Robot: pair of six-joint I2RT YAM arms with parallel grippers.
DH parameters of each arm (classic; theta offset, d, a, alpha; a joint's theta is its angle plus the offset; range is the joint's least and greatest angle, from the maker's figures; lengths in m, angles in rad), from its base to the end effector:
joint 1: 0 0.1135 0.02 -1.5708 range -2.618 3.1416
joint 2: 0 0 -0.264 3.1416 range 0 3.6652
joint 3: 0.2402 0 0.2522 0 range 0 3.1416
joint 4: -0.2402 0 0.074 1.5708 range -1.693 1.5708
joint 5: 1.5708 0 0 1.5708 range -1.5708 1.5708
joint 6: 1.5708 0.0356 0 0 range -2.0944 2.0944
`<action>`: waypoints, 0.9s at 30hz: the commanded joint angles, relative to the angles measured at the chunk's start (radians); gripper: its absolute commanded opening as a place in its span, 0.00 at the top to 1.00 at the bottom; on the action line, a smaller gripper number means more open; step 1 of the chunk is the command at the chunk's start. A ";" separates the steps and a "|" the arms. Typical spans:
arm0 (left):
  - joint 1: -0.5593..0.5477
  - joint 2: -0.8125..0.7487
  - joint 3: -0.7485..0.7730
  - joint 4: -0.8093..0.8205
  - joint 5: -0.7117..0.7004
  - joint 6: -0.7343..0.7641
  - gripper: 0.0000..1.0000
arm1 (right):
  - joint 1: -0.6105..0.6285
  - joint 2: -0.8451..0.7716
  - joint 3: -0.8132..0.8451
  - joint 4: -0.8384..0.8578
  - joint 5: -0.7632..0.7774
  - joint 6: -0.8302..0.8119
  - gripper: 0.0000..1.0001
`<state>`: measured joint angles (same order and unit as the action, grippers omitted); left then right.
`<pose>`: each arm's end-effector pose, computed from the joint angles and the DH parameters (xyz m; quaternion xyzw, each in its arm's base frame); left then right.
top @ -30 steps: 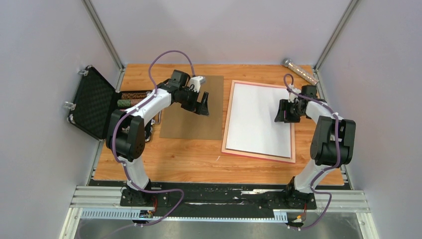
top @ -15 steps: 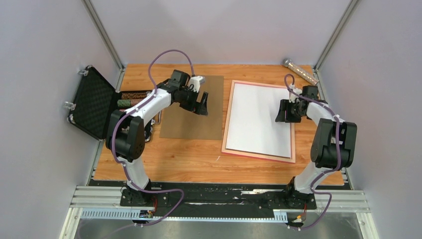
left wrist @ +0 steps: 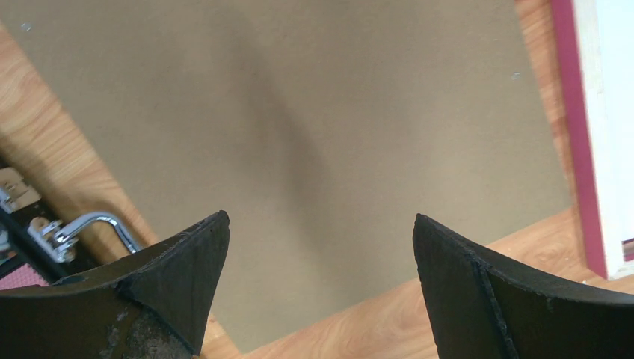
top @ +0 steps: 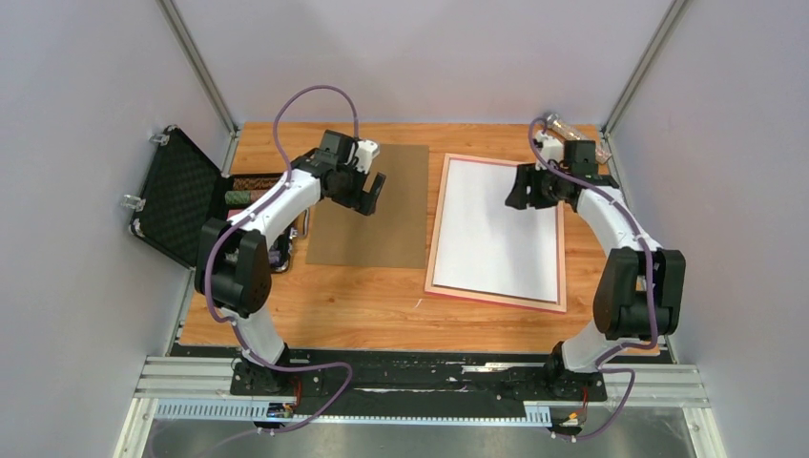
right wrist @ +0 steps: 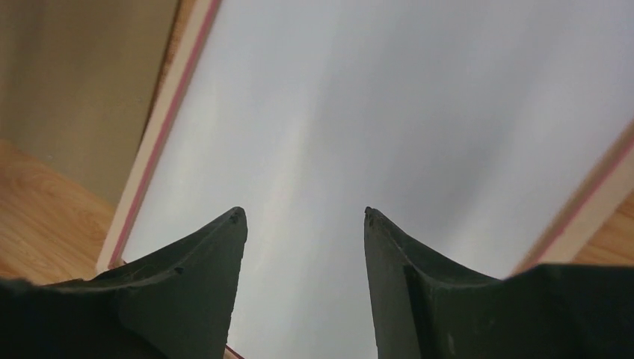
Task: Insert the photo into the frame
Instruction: Move the photo frame to the center of the board.
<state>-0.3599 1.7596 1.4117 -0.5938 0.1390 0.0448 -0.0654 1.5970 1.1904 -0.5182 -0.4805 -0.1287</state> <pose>0.3582 -0.1401 0.2574 0.2117 0.9250 -0.1136 0.2945 0.3395 -0.0057 0.2513 -0.1046 0.9182 0.1947 0.3287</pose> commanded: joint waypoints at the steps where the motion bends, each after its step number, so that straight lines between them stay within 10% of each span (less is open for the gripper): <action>1: 0.044 -0.015 -0.006 -0.027 -0.049 0.040 0.00 | 0.139 -0.023 0.074 0.093 -0.032 0.035 0.42; 27: 0.184 0.052 0.006 0.000 0.021 0.049 0.00 | 0.468 0.551 0.485 0.118 -0.034 0.251 0.41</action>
<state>-0.1814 1.8107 1.3880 -0.6174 0.1310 0.0929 0.3862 2.1456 1.6451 -0.4068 -0.5041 0.0856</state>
